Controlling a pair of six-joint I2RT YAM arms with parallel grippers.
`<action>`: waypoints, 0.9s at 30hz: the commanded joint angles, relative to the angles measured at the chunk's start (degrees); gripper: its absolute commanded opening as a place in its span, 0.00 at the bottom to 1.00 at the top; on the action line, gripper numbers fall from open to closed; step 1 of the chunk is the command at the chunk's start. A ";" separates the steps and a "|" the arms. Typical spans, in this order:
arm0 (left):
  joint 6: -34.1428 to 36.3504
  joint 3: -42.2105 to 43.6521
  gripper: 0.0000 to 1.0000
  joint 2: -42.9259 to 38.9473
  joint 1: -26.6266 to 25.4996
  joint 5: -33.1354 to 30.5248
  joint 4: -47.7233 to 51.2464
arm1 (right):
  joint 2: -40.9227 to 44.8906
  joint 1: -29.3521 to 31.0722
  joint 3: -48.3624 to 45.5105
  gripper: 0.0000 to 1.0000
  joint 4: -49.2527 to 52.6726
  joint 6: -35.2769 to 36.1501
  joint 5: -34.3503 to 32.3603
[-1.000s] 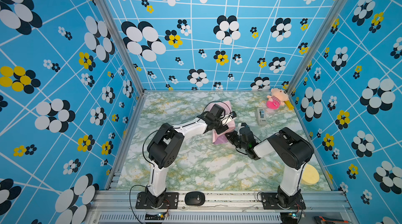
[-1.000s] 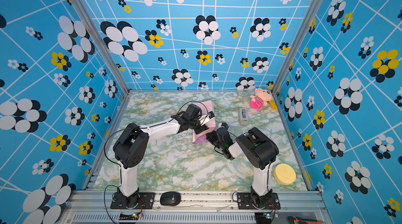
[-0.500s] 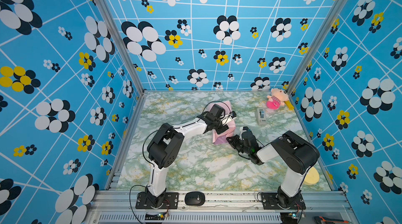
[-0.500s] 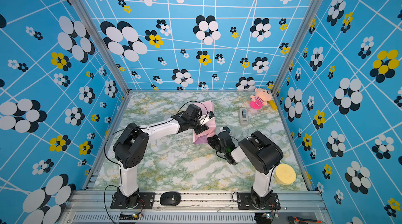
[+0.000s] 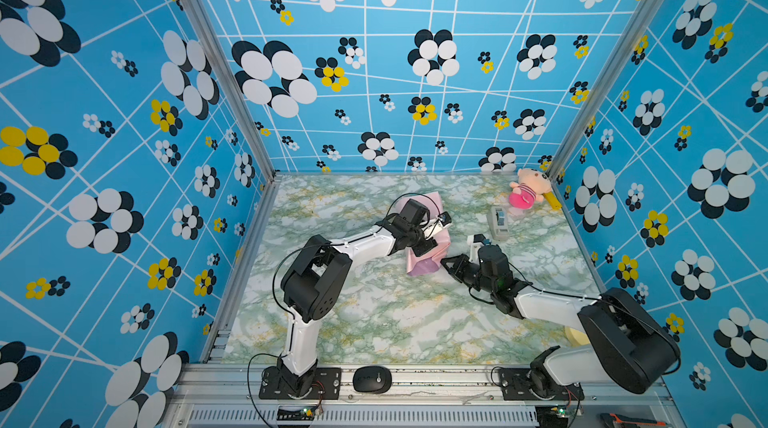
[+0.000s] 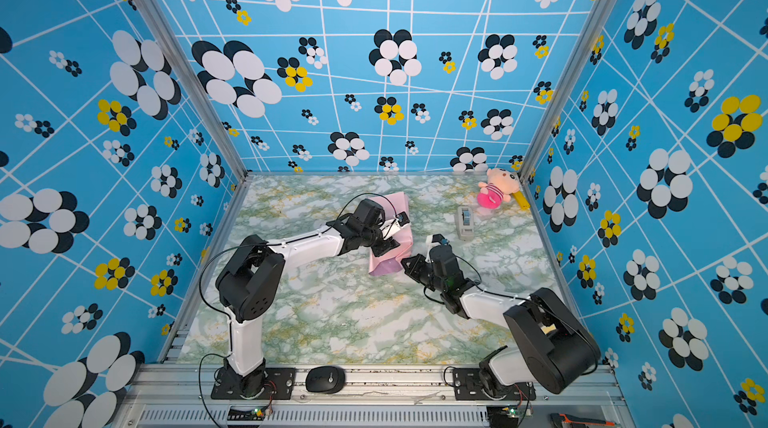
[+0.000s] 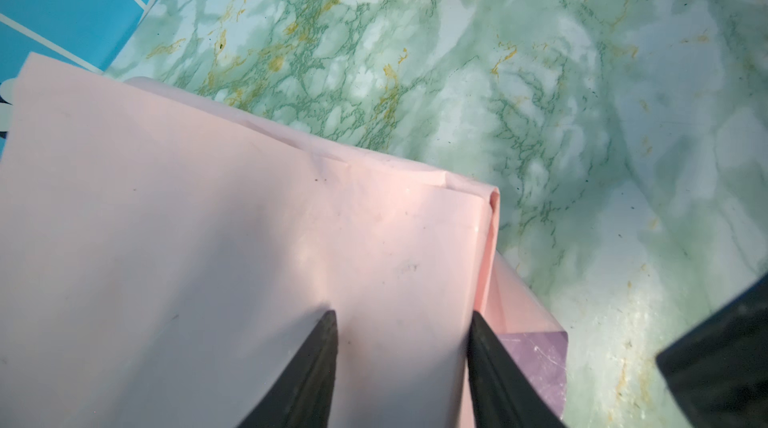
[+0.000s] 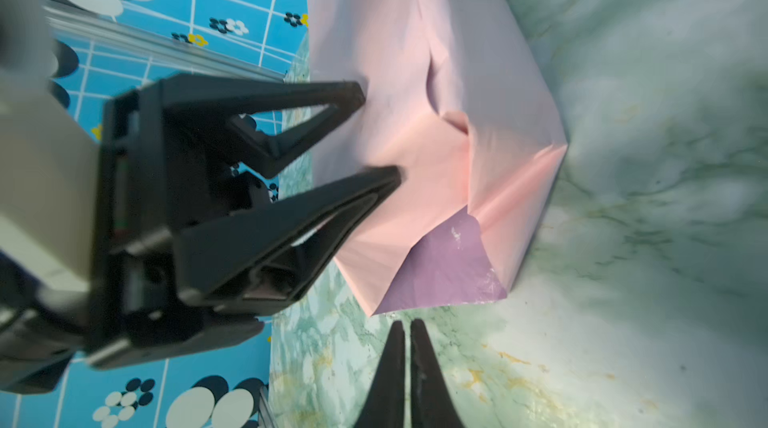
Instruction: Wrap the gift box in paper
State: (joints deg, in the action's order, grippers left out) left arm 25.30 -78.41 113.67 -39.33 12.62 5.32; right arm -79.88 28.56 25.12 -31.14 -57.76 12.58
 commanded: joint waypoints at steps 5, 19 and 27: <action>-1.66 2.33 0.50 1.56 0.04 2.14 4.91 | -3.62 -6.41 2.06 0.00 9.18 4.36 0.40; -1.66 2.39 0.50 1.72 0.04 2.25 4.87 | -16.19 -5.66 9.56 0.00 2.41 4.58 1.99; -1.74 2.31 0.50 1.78 0.05 2.24 4.96 | -18.36 -5.00 10.07 0.00 0.67 4.28 1.92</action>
State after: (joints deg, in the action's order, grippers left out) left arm 25.02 -78.37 113.67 -39.33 12.82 5.10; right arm -97.17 23.11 34.02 -29.17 -54.61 14.06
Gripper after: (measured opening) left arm 0.499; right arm 0.047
